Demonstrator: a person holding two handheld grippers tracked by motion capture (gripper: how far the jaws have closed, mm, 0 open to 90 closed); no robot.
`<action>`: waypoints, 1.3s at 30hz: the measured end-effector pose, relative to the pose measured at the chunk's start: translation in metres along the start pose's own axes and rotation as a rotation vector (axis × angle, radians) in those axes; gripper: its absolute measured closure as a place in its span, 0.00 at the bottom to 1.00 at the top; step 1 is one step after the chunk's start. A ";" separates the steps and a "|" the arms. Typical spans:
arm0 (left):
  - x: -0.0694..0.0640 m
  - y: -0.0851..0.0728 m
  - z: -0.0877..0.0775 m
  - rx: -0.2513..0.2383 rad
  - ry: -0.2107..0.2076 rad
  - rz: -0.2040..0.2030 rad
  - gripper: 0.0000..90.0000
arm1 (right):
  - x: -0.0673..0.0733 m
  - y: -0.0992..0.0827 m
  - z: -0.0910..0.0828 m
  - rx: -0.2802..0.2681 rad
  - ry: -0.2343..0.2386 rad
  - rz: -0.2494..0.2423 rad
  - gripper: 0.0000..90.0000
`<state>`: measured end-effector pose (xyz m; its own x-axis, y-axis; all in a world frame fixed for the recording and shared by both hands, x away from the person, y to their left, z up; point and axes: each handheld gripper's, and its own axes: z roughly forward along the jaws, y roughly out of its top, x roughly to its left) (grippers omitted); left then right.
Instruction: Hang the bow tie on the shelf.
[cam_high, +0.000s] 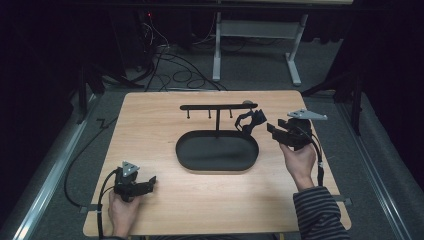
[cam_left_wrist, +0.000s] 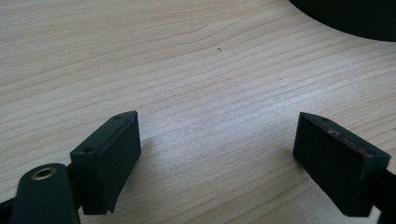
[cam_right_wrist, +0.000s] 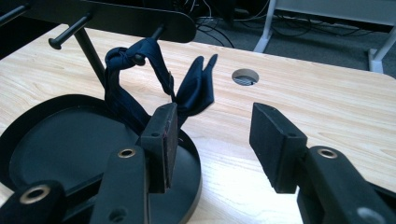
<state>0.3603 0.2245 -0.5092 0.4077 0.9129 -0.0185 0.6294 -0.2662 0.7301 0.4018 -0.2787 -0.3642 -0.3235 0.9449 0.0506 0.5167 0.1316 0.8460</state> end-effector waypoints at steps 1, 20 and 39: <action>0.000 0.000 0.000 0.001 -0.001 0.000 0.17 | -0.001 -0.001 -0.003 0.000 0.000 -0.002 0.59; 0.000 0.000 0.000 0.000 0.000 0.000 0.17 | -0.012 -0.031 -0.049 -0.058 0.040 0.029 0.59; 0.000 0.000 0.000 0.002 0.000 0.001 0.17 | -0.015 -0.069 -0.063 -0.057 0.072 0.060 0.59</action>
<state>0.3603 0.2248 -0.5091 0.4088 0.9124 -0.0177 0.6299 -0.2681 0.7290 0.3211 -0.3205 -0.3901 -0.3503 0.9263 0.1386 0.4914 0.0557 0.8692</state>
